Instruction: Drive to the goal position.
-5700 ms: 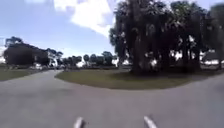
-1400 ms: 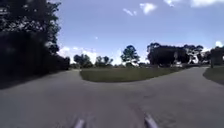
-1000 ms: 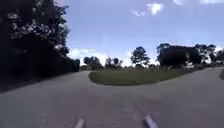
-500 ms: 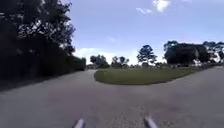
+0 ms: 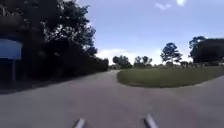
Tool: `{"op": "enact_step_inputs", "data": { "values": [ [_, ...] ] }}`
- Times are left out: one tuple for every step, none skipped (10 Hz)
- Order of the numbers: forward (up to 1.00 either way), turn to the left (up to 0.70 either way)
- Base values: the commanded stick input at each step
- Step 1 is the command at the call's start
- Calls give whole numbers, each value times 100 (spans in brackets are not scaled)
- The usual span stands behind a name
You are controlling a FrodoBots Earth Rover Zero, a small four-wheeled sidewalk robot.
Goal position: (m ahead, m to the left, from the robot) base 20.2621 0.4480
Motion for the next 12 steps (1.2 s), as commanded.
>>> {"op": "enact_step_inputs", "data": {
  "values": [
    [50,0],
    [50,0],
    [50,0],
    [50,0],
    [50,0],
    [50,0],
    [50,0],
    [50,-23],
    [50,-50],
    [50,-50],
    [50,-50],
    [50,-50]
  ]
}}
